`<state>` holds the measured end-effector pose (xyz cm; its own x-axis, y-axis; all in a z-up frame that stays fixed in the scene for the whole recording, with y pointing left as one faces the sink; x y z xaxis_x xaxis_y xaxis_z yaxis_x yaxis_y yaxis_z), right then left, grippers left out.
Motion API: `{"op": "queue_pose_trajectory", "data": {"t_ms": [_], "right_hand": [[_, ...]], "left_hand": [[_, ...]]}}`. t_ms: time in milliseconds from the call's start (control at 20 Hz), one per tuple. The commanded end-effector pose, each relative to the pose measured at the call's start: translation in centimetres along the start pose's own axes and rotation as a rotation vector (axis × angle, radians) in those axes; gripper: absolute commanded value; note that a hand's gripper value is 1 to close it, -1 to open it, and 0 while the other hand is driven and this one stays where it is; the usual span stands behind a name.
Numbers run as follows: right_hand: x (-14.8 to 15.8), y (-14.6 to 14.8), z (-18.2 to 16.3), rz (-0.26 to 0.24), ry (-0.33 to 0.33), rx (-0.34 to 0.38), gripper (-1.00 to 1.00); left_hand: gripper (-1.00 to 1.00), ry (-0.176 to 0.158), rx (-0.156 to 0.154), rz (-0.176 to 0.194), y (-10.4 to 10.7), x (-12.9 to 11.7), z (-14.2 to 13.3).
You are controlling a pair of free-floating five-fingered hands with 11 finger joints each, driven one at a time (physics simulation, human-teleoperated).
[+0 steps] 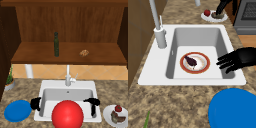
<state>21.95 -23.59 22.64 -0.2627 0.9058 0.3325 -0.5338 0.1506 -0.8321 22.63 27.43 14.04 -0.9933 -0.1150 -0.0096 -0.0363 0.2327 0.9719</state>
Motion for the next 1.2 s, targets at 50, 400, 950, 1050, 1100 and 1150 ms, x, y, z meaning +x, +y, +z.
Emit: {"op": "queue_pose_trajectory", "data": {"t_ms": [50, 400, 950, 1050, 1100, 1150], "right_hand": [[-0.5, -1.5, -2.3, 0.040, -0.022, -0.109, -1.00], [-1.2, -3.4, -5.7, 0.081, -0.036, -0.240, -1.00], [-1.1, -6.5, -11.6, 0.168, -0.029, -0.472, -1.00], [-1.1, -7.1, -13.8, 0.188, -0.011, -0.462, -1.00], [-0.8, -6.9, -15.0, 0.176, -0.010, -0.435, -1.00], [-1.0, -7.1, -15.8, 0.172, -0.009, -0.435, -1.00]], "left_hand": [[0.00, 0.001, 0.001, -0.001, 0.0, 0.0, 0.0], [0.00, 0.003, 0.005, -0.008, 0.0, 0.0, 0.0], [0.00, 0.006, 0.008, -0.012, 0.0, -0.1, 0.0], [0.00, 0.006, 0.008, -0.012, 0.0, -0.1, 0.0], [0.00, 0.006, 0.008, -0.012, 0.0, -0.1, 0.0], [0.00, 0.006, 0.008, -0.012, 0.0, -0.1, 0.0]]}}
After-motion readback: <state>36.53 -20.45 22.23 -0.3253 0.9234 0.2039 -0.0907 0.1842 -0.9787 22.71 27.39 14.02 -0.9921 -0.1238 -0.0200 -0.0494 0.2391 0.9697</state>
